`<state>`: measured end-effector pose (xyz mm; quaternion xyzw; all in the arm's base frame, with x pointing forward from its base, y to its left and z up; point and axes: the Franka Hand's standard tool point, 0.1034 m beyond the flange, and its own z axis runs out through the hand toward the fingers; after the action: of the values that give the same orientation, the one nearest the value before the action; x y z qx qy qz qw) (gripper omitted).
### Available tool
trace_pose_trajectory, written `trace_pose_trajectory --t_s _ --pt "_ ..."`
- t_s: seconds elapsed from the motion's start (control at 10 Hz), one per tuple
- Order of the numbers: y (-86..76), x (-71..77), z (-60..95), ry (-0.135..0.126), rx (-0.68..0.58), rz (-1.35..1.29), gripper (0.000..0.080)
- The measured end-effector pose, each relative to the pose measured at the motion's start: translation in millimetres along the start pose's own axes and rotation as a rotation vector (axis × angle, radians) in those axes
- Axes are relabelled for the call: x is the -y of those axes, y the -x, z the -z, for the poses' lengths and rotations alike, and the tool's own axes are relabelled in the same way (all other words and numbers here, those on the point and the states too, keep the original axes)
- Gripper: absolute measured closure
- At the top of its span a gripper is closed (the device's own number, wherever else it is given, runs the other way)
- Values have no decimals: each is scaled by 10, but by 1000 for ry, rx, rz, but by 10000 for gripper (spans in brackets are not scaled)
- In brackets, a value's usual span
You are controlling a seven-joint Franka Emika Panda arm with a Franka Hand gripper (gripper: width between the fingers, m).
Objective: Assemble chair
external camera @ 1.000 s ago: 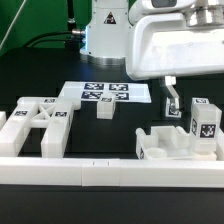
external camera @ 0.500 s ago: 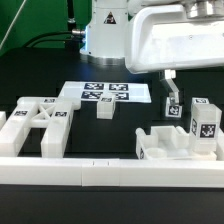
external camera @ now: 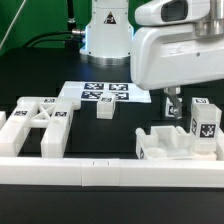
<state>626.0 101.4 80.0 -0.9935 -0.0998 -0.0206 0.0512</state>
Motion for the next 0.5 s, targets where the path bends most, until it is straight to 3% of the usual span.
trace_pose_trajectory --t_s 0.5 --pt "-67 -54 10 -5 27 -2 151"
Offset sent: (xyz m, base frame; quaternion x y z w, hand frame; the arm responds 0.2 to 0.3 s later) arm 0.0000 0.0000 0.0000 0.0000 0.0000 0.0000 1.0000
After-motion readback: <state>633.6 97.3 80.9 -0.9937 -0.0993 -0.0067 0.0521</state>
